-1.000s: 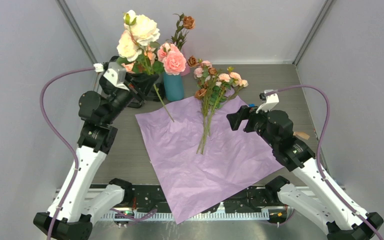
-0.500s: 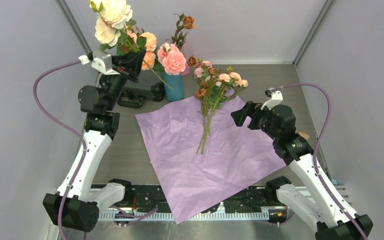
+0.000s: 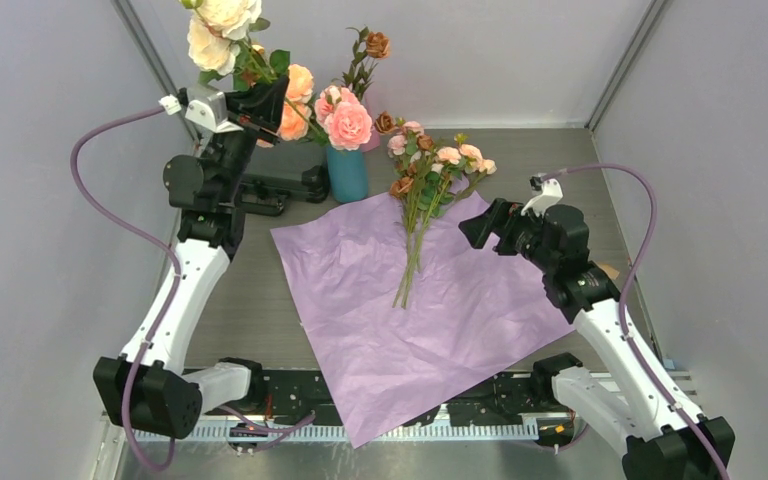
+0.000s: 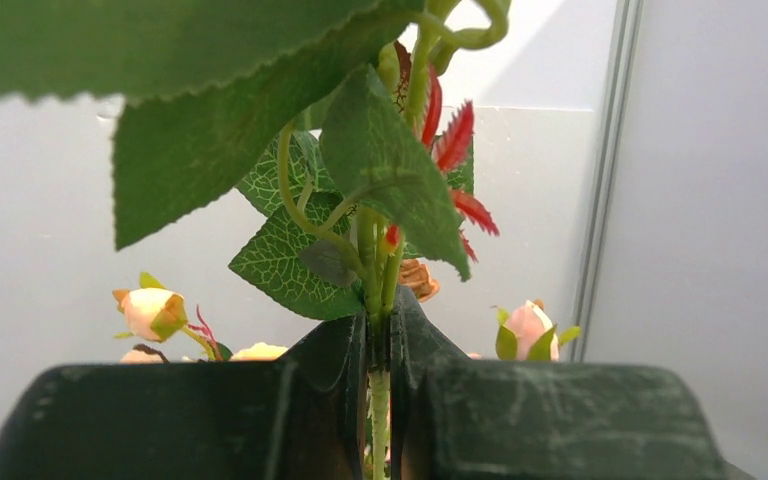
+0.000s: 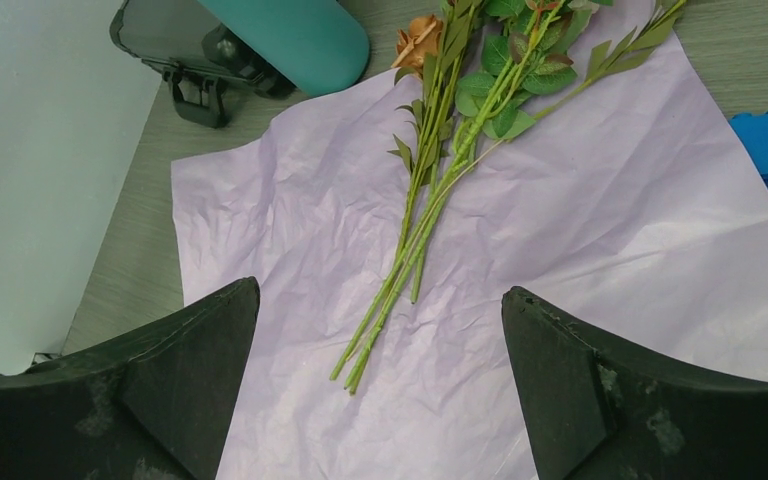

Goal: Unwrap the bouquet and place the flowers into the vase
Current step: Insert the fake flower into the vase.

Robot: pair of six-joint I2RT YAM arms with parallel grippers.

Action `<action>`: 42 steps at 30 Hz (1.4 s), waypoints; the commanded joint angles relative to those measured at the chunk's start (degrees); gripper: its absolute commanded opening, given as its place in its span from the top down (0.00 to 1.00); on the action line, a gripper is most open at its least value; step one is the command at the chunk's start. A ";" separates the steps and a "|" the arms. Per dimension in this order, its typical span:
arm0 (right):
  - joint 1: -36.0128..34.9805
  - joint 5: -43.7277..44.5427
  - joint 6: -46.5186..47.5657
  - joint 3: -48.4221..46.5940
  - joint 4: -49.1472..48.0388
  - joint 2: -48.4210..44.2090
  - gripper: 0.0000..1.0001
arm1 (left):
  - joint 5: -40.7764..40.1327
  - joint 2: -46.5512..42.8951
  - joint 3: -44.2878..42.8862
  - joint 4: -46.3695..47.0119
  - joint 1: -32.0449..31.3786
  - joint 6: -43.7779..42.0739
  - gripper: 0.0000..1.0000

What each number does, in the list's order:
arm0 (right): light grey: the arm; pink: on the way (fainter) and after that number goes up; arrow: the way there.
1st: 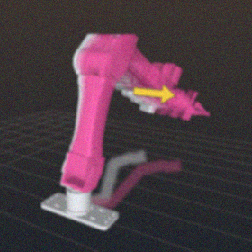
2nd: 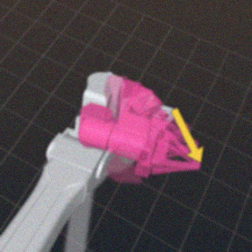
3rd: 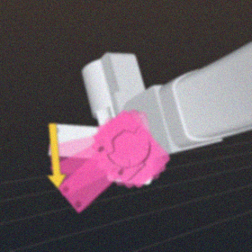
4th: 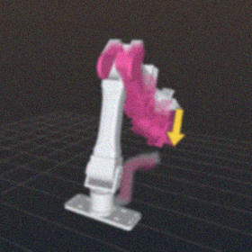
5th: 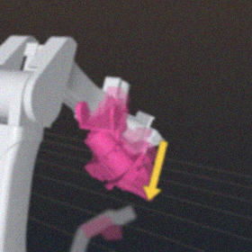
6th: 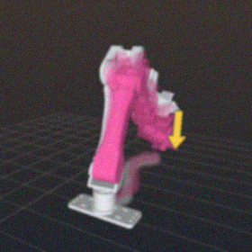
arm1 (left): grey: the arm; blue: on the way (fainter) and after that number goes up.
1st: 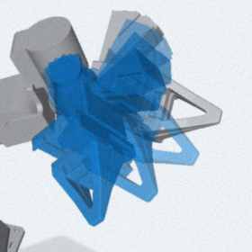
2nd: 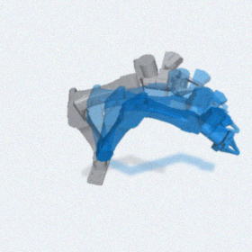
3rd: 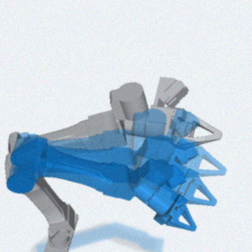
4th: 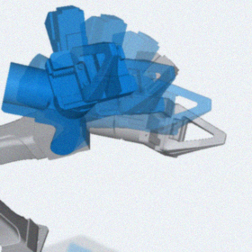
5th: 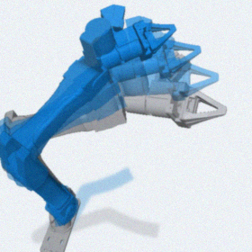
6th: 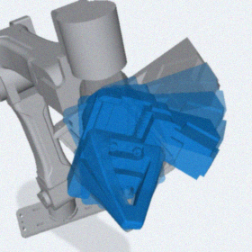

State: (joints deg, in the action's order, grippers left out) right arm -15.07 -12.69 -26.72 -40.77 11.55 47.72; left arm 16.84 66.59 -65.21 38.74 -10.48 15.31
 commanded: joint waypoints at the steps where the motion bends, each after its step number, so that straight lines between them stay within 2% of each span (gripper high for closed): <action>1: 0.83 -1.97 -0.20 -0.09 -3.31 -1.77 0.04 | -1.32 1.16 -3.96 4.28 0.29 -3.70 1.00; 14: 1.79 -2.99 0.42 0.69 -3.32 -2.41 0.04 | -0.54 6.74 -7.30 4.74 0.28 -5.55 1.00; 34: 2.17 -4.22 1.49 1.48 -3.29 -4.20 0.04 | -2.66 12.41 -3.80 7.34 0.11 -4.50 1.00; 42: 2.32 -4.88 1.58 1.81 -3.31 -4.54 0.04 | -2.62 13.88 -2.15 6.20 -1.83 -8.15 1.00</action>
State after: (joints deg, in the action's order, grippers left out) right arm -13.08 -16.49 -25.82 -39.05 10.72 44.49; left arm 15.07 80.38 -67.85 42.17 -11.27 10.31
